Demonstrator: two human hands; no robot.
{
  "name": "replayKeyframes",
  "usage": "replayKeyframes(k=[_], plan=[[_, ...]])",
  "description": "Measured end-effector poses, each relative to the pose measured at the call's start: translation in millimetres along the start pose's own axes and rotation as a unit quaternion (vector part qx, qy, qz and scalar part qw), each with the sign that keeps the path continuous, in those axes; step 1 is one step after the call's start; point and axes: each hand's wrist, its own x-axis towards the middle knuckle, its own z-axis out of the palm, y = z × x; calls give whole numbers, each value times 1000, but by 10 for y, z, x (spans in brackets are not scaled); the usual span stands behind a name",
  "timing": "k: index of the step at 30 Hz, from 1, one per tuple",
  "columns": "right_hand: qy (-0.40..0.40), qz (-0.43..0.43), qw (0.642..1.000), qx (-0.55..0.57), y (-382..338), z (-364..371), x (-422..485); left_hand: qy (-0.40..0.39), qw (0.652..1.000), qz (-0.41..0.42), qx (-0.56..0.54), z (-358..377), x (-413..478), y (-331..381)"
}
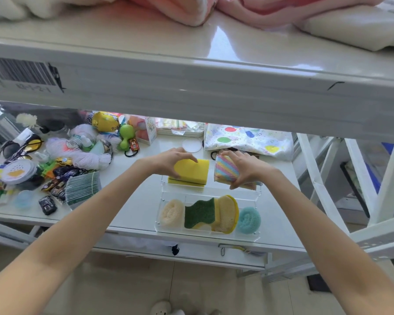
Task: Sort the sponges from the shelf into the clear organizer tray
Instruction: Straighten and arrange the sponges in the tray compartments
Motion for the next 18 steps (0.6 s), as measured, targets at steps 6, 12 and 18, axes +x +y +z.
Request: replayKeyframes(k=[6, 12, 18], plan=[[10, -15, 1000, -4, -22, 44, -8, -21, 1000, 1, 23, -5, 22, -12], [2, -22, 1000, -11, -69, 41, 29, -23, 999, 1, 42, 22, 10, -27], [-7, -29, 999, 12, -111, 17, 77, 2, 999, -13, 53, 51, -11, -84]])
